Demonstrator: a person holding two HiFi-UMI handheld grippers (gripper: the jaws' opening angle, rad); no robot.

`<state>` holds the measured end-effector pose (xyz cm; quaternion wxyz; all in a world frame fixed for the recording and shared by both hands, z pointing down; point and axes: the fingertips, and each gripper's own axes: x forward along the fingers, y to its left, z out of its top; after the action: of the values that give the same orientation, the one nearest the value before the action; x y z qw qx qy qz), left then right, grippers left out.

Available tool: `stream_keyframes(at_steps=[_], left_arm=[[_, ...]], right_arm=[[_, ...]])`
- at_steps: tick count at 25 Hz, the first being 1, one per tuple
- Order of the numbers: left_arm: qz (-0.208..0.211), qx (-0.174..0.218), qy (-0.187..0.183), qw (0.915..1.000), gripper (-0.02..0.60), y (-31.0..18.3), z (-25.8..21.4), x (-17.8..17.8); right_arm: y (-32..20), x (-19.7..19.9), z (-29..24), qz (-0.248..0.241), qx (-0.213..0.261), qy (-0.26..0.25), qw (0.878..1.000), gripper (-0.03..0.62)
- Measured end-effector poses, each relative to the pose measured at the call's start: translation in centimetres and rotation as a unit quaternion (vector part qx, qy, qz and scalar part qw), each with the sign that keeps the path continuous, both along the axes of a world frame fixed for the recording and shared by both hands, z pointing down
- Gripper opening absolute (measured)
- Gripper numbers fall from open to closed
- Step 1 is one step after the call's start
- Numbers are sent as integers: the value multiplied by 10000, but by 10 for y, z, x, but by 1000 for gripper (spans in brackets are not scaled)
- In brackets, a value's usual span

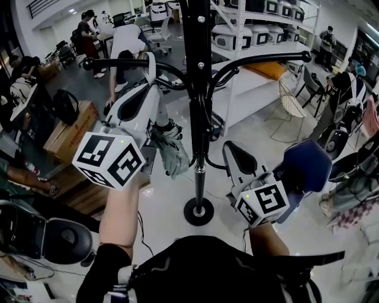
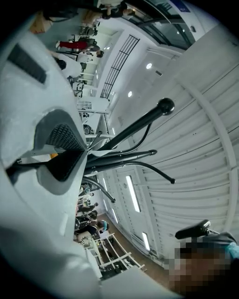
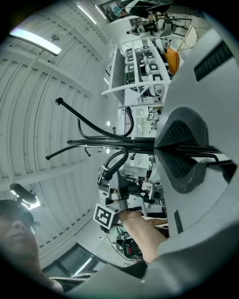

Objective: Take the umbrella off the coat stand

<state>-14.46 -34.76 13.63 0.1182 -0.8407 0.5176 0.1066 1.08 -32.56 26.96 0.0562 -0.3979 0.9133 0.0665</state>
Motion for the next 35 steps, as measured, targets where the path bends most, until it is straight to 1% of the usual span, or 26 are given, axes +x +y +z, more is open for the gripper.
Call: stream_keyframes(at_steps=[3,7,10,14,20,23,28,35], left_arm=[[-95,32,90,9999,12,7,-7,-10],[-163,132,121,9997,12,19,-19,-22],[-255,205,100,9994,12,31,-25,-34],[-394,265,83,9988,12,38,-31,-36],[-564,311,117,9979,12,48,-36,-57],[-634,348,73,9974,12,56,-39,-66],[-718,380,139,9966,12,65,-42,-81],[-661,443,204,9966,12,67,-43,-84]], right_arm=[[2,-5,1,-66,-19,6,10000,8],[4,-12,0,-122,-47,1,9999,8],[9,-18,-1,-157,-46,-15,9999,8],[9,-14,-2,-230,-23,-26,9997,8],[14,-27,-1,-364,5,-2,9993,8],[19,-36,-1,-447,25,3,9990,8],[21,-44,2,-513,-21,34,9987,8],[9,-47,2,-579,-52,10,9983,8]])
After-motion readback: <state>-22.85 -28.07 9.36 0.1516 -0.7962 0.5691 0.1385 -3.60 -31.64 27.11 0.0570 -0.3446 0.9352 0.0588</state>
